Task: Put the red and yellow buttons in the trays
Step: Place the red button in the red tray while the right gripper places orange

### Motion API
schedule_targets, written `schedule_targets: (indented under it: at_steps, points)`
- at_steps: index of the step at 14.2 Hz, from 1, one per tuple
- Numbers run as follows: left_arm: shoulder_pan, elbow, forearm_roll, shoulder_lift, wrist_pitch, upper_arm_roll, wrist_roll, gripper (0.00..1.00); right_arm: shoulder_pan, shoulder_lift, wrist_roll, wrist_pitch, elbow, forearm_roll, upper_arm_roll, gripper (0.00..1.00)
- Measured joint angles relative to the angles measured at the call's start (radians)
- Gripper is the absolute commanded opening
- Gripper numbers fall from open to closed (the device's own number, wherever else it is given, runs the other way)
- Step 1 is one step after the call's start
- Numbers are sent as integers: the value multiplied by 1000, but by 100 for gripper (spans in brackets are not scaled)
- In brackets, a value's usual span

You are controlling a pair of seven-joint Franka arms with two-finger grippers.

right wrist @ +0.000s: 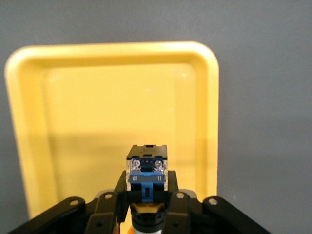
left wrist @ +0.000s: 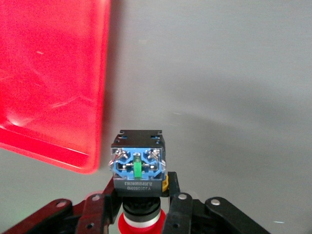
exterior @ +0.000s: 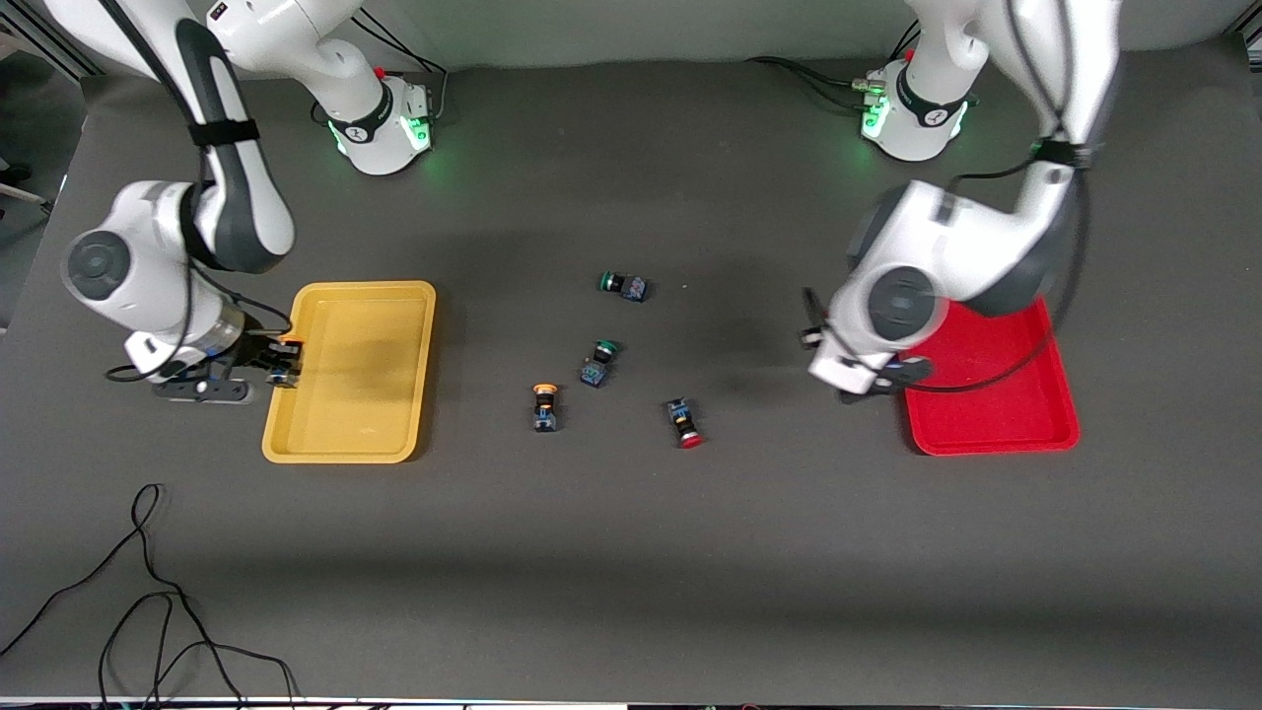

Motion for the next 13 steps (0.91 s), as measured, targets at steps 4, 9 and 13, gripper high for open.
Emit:
schedule_targets:
  at_steps: [4, 9, 13]
  points:
    - [146, -153, 72, -22, 104, 2, 145, 0, 1, 102, -176, 78, -40, 207, 2, 11]
    - [229, -350, 83, -38, 285, 1, 223, 0, 3, 209, -302, 96, -24, 373, 5, 100]
    - [245, -411, 83, -46, 339, 1, 227, 97, 12, 200, -291, 4, 62, 376, -2, 100]
